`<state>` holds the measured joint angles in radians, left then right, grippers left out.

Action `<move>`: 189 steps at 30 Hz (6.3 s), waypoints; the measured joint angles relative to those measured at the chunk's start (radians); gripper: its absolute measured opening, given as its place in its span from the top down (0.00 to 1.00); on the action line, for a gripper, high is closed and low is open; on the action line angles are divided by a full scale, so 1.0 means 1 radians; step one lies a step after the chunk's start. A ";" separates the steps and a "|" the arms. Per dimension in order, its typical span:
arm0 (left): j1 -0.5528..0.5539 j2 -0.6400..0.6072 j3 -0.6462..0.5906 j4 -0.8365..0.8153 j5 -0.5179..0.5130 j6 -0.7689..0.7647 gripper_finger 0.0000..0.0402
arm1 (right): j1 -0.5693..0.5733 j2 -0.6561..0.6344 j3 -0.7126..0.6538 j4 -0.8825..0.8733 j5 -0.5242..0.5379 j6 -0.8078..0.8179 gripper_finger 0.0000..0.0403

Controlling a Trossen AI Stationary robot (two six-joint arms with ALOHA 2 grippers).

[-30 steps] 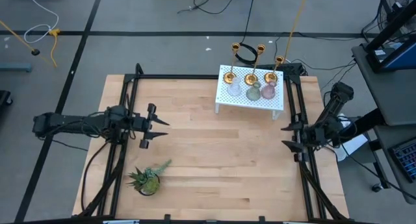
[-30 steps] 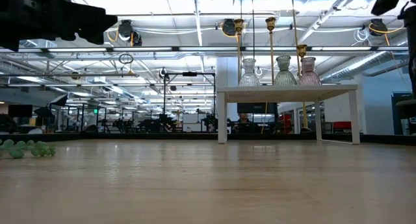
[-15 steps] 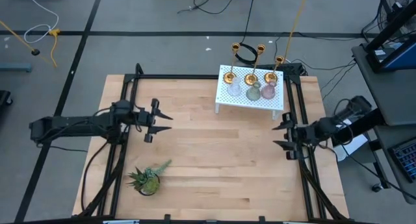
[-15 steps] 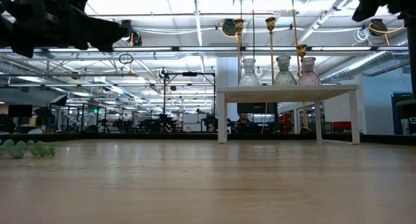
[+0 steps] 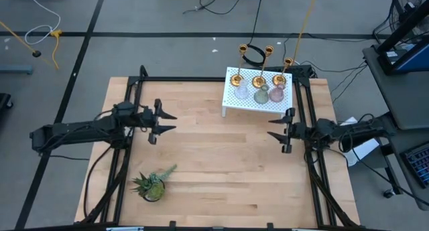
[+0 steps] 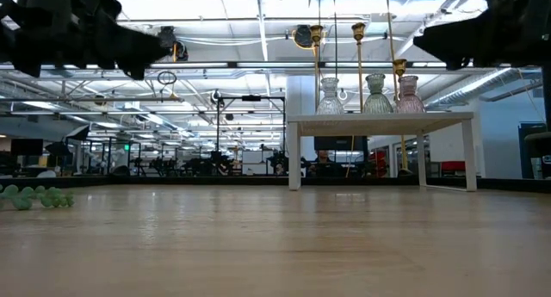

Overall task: Pick & Place candle stick holders
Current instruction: Return to Home Position

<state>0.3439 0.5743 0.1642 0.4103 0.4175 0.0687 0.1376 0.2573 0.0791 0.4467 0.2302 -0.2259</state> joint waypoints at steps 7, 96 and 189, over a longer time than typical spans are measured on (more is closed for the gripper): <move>-0.007 -0.168 0.001 -0.152 -0.027 -0.027 0.57 | -0.079 0.000 -0.014 -0.055 0.000 0.053 0.51; -0.167 -0.326 -0.147 -0.198 -0.158 -0.074 0.57 | -0.145 0.000 -0.018 -0.172 0.003 0.109 0.51; -0.167 -0.326 -0.147 -0.197 -0.158 -0.074 0.57 | -0.145 0.000 -0.018 -0.172 0.003 0.110 0.51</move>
<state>0.1771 0.2483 0.0174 0.2131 0.2596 -0.0051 -0.0078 0.2573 0.0616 0.2745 0.2337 -0.1163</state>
